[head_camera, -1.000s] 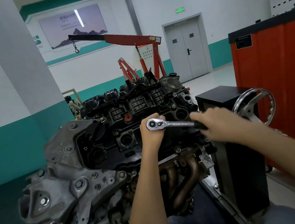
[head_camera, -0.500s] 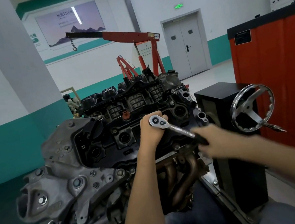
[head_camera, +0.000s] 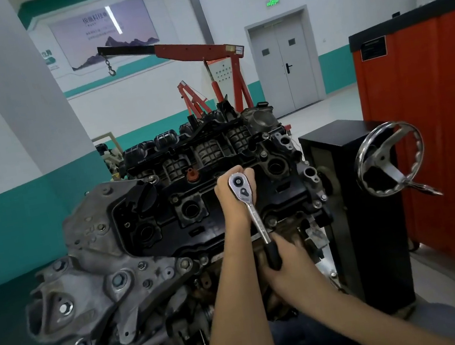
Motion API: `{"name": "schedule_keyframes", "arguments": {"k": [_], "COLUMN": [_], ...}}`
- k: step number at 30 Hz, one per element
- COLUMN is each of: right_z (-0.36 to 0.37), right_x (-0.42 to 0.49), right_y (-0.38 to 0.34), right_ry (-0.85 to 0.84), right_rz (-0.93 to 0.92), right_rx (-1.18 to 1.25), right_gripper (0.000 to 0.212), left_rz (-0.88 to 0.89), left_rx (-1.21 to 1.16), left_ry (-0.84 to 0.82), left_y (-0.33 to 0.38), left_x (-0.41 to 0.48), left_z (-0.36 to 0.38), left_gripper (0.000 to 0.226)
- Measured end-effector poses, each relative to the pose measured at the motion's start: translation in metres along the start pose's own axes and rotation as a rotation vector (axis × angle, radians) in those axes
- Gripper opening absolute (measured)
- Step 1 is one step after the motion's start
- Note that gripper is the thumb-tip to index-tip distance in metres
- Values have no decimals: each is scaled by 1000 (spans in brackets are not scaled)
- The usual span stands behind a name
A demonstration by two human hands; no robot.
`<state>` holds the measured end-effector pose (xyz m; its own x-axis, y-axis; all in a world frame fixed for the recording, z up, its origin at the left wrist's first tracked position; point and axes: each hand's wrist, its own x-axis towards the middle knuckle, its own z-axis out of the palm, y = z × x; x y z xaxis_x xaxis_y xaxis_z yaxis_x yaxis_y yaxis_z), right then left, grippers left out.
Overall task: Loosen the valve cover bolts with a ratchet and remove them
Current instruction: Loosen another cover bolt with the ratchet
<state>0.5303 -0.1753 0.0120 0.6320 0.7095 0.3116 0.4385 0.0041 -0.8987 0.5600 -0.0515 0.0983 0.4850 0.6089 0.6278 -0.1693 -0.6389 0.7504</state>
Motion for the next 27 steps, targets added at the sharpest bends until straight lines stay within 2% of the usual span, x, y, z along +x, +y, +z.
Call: {"name": "schedule_keyframes", "arguments": {"k": [3,5,8,10,12,14,16,20,22,24,27], "right_z": [-17,-57,-123,-154,-160,-146,-122,-52,-15,5,-13], "right_x": [6,18,57,84,97,87,63,10,0,-2,2], "right_y": [0,0,-16,-38,-55,-51,-29,2,5,-1,1], "right_ry": [-53,-113,-209,-165,-117,-70,22,43,66,81,27], "right_rz": [-58,-131,-238,-357,-446,-406,-305,-56,-3,6,-30], "right_rx": [-111,-328,-773,-1090,-1190,-1142,-971,-262,-25,96,-11], "right_gripper": [22,29,21,15,13,16,19,19,18,20,26], "left_rz": [-9,-1,35,74,82,9,-75,-88,-68,-35,20], "left_rx": [53,82,97,119,104,30,-21,15,22,82,131], "left_ry": [-27,-94,-175,-213,-193,-109,-47,4,19,20,-66], "left_y": [-1,-3,-4,-2,0,0,0,7,9,10,3], "left_x": [2,2,2,2,1,2,4,2,1,1,1], "left_z": [-5,-9,-13,-15,-15,-13,-9,5,8,6,-2], "left_gripper": [52,52,53,50,46,49,52,54,54,53,54]}}
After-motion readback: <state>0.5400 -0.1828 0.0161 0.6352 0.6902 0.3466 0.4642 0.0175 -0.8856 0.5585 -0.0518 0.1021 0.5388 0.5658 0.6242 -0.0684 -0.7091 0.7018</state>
